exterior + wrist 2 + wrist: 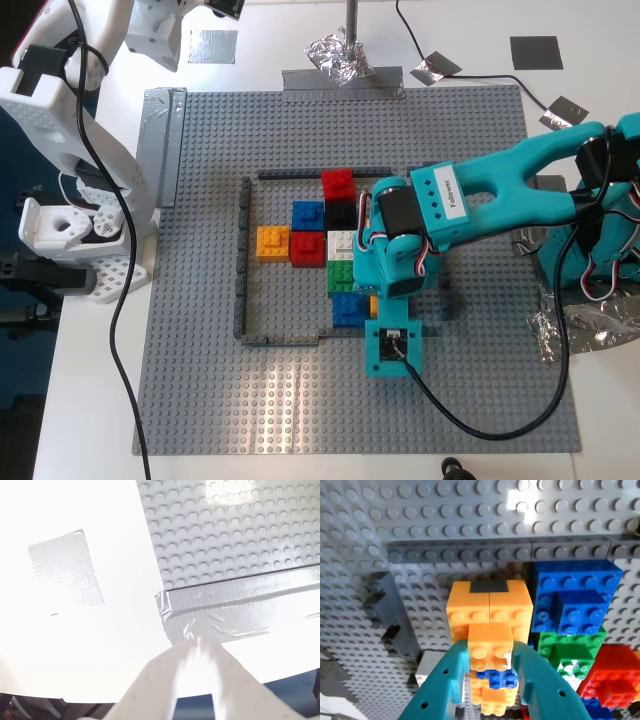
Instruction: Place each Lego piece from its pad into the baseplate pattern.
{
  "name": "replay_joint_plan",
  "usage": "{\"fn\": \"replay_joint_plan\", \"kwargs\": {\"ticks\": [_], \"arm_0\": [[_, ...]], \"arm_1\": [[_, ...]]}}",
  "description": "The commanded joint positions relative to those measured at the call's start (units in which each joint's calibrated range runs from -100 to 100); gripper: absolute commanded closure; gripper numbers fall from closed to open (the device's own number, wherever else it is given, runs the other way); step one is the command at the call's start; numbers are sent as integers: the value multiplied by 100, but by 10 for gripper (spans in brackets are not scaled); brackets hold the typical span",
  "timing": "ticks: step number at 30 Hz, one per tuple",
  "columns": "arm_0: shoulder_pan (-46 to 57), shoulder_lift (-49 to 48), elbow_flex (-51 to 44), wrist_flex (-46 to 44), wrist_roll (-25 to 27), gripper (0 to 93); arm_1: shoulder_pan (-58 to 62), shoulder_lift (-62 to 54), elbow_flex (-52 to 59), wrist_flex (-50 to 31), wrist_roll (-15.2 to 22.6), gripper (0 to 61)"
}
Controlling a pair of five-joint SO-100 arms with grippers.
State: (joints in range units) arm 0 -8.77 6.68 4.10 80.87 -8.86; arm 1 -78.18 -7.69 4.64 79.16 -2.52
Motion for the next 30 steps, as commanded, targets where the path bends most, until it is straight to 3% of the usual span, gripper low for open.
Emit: {"fn": "replay_joint_plan", "kwargs": {"ticks": [1,30], "arm_0": [[-200,-101,-207,-7,-20,927],[-63,156,-432,-7,-15,927]], "arm_1": [[45,-116,-315,49,20,612],[103,-116,-460,237,68,612]]}}
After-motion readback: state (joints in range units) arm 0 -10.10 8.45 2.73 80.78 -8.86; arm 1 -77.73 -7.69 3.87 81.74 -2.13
